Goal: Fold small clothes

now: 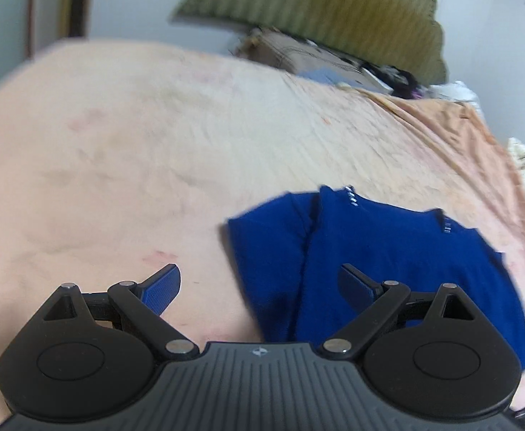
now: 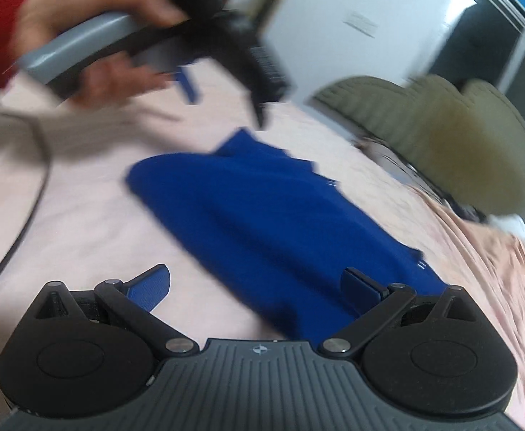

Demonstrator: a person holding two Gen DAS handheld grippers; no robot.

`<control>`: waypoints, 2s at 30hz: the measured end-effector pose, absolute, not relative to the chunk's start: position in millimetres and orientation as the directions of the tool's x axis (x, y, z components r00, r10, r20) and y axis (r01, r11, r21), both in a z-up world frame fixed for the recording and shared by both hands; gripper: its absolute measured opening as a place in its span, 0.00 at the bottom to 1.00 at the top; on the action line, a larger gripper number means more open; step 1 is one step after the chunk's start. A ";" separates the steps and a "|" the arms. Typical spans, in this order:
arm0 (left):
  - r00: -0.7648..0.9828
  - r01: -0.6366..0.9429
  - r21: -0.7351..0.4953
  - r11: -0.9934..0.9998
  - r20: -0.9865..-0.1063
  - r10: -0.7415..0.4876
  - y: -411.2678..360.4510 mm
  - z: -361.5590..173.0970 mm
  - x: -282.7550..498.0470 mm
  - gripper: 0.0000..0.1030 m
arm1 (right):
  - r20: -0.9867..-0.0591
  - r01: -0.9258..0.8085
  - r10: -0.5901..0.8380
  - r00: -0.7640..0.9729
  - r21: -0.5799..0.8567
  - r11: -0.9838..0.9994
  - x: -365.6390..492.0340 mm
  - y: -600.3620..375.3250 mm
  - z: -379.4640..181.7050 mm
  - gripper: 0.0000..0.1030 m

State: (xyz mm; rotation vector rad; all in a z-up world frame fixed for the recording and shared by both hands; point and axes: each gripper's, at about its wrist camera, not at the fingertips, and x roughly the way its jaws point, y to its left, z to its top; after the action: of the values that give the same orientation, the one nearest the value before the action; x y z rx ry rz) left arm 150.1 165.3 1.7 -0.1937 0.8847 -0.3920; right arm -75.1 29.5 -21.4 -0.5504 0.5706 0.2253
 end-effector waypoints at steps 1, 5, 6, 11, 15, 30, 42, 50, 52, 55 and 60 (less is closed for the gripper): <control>0.538 0.265 -0.367 0.892 -0.711 -0.453 165.4 -4.2 157.2 0.93 | -0.565 -0.356 0.044 0.824 -0.455 0.817 -74.0 36.4 -26.0 0.98; 0.454 0.302 -0.481 0.823 -0.687 -0.567 153.4 -25.0 182.1 0.95 | -0.504 -0.307 -0.011 0.864 -0.542 0.782 -62.7 53.5 -31.1 0.99; 0.463 0.318 -0.480 0.817 -0.674 -0.576 148.3 -25.5 185.3 0.95 | -0.492 -0.290 -0.024 0.870 -0.551 0.783 -56.3 55.4 -32.0 0.99; 0.415 0.350 -0.559 0.751 -0.626 -0.660 122.9 -33.5 219.7 0.96 | -0.457 -0.237 -0.071 0.887 -0.581 0.778 -22.6 62.9 -34.2 0.91; 0.402 0.353 -0.556 0.753 -0.636 -0.658 106.2 -34.4 239.4 0.63 | -0.464 -0.250 -0.067 0.883 -0.587 0.770 0.3 69.7 -35.9 0.53; 0.558 0.327 -0.322 0.888 -0.693 -0.457 44.6 39.3 201.2 0.11 | -0.411 -0.243 0.028 0.911 -0.483 0.841 -30.1 40.2 -3.3 0.06; 0.554 0.418 -0.240 0.876 -0.697 -0.455 -119.1 64.3 164.5 0.11 | -0.346 0.009 -0.079 0.935 -0.201 0.980 -97.7 -106.8 31.5 0.06; 0.502 0.519 -0.110 0.848 -0.764 -0.406 -242.9 15.4 148.7 0.11 | -0.426 0.147 -0.068 0.902 0.155 0.977 -122.6 -215.1 -1.2 0.06; 0.497 0.532 -0.088 0.842 -0.773 -0.395 -260.9 4.5 146.0 0.11 | -0.451 0.176 -0.043 0.892 0.256 0.951 -123.1 -238.2 -13.8 0.07; 0.463 0.568 -0.108 0.816 -0.777 -0.426 -279.0 -2.3 143.9 0.13 | -0.483 0.197 0.050 0.874 0.446 0.873 -121.6 -267.9 -35.7 0.21; 0.476 0.551 -0.194 0.811 -0.726 -0.497 -281.8 14.1 144.5 0.64 | -0.447 0.189 0.165 0.879 0.644 0.741 -127.4 -297.6 -56.6 0.35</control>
State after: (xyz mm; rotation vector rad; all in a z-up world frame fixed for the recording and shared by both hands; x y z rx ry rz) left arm 144.5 -281.8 14.1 0.0697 0.8633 -0.6412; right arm -127.4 -297.6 -56.6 0.7439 0.5087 -0.0137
